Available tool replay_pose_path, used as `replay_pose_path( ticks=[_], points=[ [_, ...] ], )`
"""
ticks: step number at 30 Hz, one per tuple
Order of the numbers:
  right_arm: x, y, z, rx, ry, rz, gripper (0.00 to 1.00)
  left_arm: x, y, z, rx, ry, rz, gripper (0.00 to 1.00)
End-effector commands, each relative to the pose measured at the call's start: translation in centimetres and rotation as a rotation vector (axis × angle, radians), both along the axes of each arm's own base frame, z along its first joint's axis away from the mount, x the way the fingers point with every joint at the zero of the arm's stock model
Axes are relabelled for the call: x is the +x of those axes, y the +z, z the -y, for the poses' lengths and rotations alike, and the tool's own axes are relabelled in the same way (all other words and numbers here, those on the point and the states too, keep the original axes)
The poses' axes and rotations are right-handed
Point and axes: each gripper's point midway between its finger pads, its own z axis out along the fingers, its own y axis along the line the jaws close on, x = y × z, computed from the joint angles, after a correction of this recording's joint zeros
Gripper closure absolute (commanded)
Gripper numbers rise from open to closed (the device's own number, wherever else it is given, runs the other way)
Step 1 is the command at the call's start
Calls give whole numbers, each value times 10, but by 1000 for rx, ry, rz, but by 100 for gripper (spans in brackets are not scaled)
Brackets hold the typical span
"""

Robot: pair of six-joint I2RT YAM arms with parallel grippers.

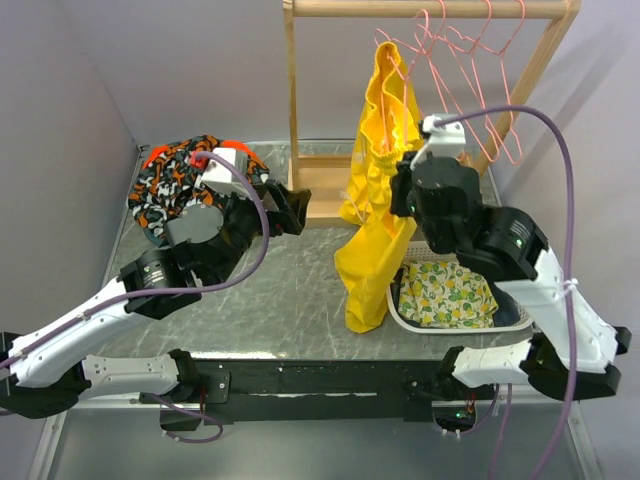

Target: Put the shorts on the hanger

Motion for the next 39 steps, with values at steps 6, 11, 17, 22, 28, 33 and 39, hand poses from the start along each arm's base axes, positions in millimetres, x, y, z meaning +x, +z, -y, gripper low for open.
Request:
replay_pose_path(
  ticks=[6, 11, 17, 22, 28, 33, 39],
  points=[
    [43, 55, -26, 72, 15, 109, 100, -5, -29, 13, -15, -59, -35, 3],
    [61, 60, -40, 61, 33, 103, 100, -6, -51, 17, -2, -70, -64, 4],
    [80, 61, -52, 53, 40, 106, 100, -7, -52, 7, -17, -48, -53, 4],
    [100, 49, -65, 24, 48, 79, 100, -7, -51, 0, -10, -29, -49, 3],
    [126, 42, -75, 24, 62, 68, 100, -8, -52, -5, -10, -22, -50, 4],
    [144, 39, -84, 21, 72, 86, 100, -9, -52, -7, -8, -14, -50, 3],
    [163, 29, -95, 18, 91, 76, 100, -8, -56, -8, 0, -6, -59, 4]
  ],
)
